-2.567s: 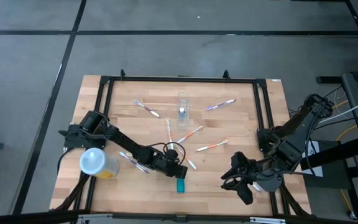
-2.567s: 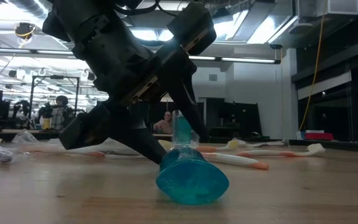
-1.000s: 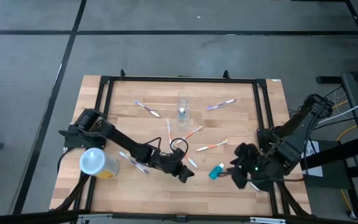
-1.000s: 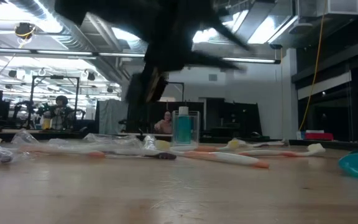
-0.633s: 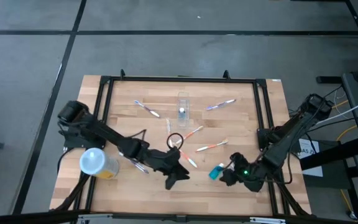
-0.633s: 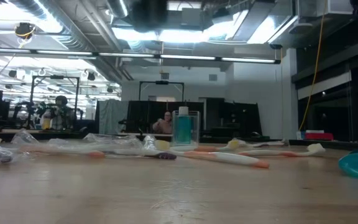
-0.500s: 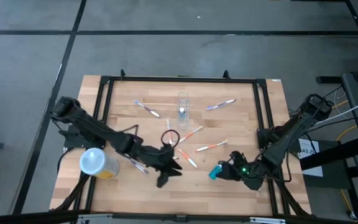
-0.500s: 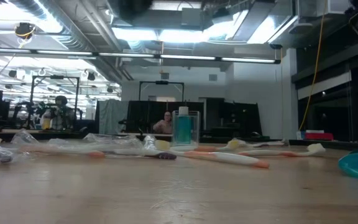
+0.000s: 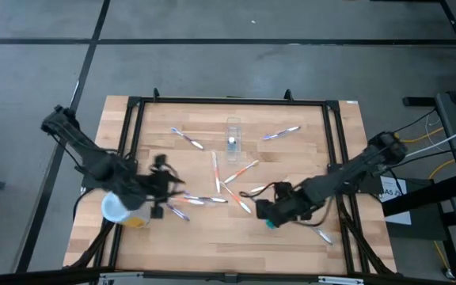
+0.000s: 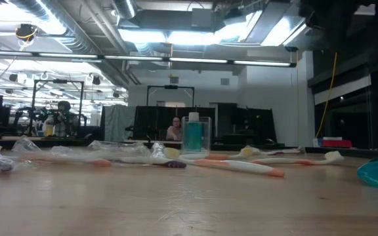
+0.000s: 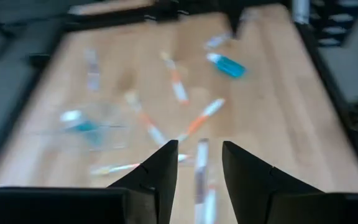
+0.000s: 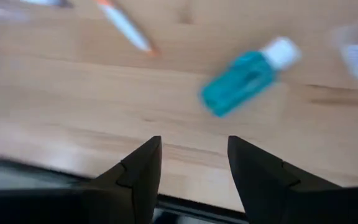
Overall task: Pick & Place toothbrushing station
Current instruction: Put the blue mouthwash into the transparent organizer
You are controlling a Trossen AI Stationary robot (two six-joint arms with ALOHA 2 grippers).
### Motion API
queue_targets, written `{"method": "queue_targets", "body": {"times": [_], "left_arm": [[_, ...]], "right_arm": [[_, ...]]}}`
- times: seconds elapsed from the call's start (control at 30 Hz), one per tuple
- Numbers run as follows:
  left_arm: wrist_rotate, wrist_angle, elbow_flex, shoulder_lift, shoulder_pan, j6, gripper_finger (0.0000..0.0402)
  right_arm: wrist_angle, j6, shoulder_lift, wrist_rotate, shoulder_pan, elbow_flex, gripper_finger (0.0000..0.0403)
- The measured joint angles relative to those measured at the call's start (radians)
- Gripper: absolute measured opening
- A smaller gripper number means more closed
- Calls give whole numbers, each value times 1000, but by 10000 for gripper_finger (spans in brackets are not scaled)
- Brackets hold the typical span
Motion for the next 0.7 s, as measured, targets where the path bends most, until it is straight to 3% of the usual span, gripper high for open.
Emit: {"method": "queue_targets", "body": {"times": [0.13, 0.27, 0.47, 0.7], "left_arm": [[-147, -128, 0, -101, -63, -126, 123], [-232, -205, 0, -183, -100, -208, 123], [-238, -220, 0, -273, -115, -245, 123], [-229, -221, 0, -320, -115, -226, 123]], "right_arm": [[-215, -51, 138, -91, -17, 129, 187], [-269, 113, 203, -19, -6, 159, 187], [-129, 124, 304, -28, -75, 159, 187], [-159, 123, 329, -10, -96, 159, 151]]}}
